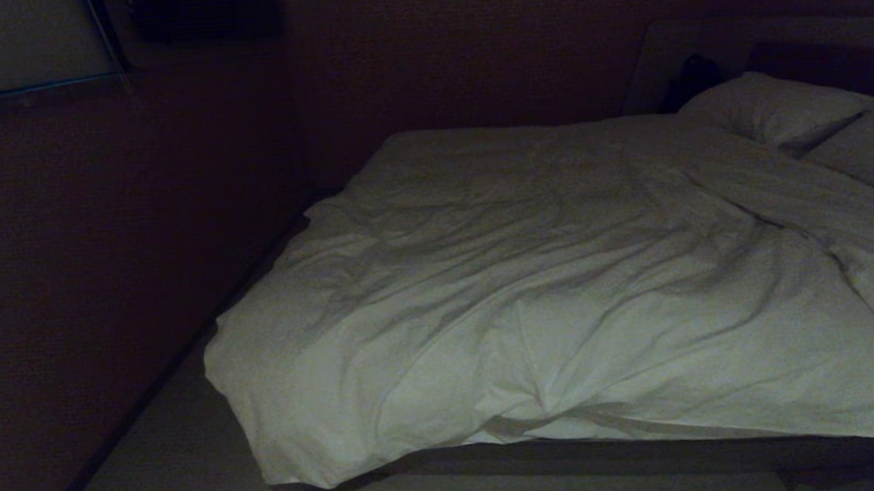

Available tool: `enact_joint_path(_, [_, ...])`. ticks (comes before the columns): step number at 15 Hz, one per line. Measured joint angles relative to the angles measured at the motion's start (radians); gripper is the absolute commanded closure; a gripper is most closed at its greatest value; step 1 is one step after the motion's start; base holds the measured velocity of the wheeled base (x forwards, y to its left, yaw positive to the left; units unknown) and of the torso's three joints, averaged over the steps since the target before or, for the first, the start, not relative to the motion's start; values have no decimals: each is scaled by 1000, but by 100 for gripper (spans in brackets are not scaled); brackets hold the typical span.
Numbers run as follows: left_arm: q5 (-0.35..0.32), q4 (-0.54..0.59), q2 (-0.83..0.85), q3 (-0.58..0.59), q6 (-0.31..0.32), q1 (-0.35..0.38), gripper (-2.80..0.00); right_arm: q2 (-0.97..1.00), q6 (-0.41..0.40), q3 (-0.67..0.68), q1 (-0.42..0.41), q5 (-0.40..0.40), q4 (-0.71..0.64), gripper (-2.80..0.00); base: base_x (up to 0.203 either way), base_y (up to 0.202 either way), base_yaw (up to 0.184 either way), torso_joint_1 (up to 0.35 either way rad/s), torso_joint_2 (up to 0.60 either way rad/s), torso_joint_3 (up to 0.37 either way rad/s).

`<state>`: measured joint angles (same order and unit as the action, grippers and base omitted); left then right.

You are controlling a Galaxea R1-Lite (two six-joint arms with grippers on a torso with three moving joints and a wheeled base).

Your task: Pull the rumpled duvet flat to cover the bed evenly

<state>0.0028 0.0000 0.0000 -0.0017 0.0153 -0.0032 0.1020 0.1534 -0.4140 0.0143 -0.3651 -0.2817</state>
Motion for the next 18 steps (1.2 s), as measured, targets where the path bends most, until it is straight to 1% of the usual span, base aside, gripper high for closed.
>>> enact_joint_path(4, [0, 1, 0, 0, 0, 0, 0, -77, -24, 51, -2, 85, -21, 0, 0, 0, 0, 0, 0, 0])
enact_joint_path(8, [0, 1, 0, 0, 0, 0, 0, -99, -62, 93, -2, 172, -5, 0, 0, 0, 0, 0, 0, 0])
enact_joint_path(11, [0, 1, 0, 0, 0, 0, 0, -100, -116, 177, -2, 255, 49, 0, 0, 0, 0, 0, 0, 0])
enact_joint_path(14, [0, 1, 0, 0, 0, 1, 0, -100, -177, 258, -2, 323, 137, 0, 0, 0, 0, 0, 0, 0])
enact_joint_path(16, [0, 0, 0, 0, 0, 0, 0, -100, -201, 290, -2, 351, 183, 0, 0, 0, 0, 0, 0, 0])
enact_joint_path(18, [0, 1, 0, 0, 0, 0, 0, -100, -207, 326, -2, 365, 210, 0, 0, 0, 0, 0, 0, 0])
